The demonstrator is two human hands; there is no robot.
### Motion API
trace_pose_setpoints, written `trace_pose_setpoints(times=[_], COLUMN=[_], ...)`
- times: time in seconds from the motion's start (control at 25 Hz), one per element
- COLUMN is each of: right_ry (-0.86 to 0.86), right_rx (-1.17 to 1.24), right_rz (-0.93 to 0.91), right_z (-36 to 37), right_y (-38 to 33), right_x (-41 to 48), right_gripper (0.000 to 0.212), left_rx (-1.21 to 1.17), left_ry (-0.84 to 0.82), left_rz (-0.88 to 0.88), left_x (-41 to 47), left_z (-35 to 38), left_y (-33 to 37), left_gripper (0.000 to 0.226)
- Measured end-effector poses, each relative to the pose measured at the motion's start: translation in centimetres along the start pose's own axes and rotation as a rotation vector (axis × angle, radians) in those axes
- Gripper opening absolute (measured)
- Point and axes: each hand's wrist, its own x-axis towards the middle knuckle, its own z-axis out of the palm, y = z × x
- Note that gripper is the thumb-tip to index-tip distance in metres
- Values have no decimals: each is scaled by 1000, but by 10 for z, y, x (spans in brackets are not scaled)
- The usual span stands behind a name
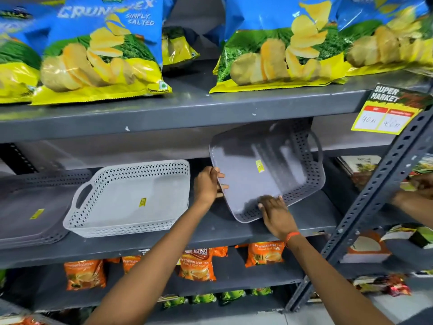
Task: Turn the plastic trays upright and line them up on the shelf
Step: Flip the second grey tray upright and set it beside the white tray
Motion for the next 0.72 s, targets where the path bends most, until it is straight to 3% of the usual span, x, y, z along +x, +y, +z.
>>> trace_pose_setpoints(times=[0.16, 0.28, 0.4, 0.48, 0.6, 0.72], right_ry=[111, 90, 20, 9, 79, 155], right_rx=[-106, -112, -128, -120, -73, -119], right_rz=[-58, -56, -60, -73, -102, -66], right_z=[-1, -12, -18, -18, -21, -23], right_y=[-2, -9, -18, -19, -3, 13], right_x=[9, 24, 33, 36, 33, 20], right_gripper=[55, 65, 58, 50, 61, 68], left_rx=[64, 410, 777, 994, 1204, 1271], left_ry=[124, 132, -11, -97, -320, -362], left_rz=[20, 95, 49, 123, 439, 521], left_x=[26, 33, 20, 4, -18, -26], left_z=[-2, -1, 5, 12, 22, 16], left_y=[-15, -31, -39, -42, -47, -48], left_gripper=[15, 10, 43, 58, 46, 35])
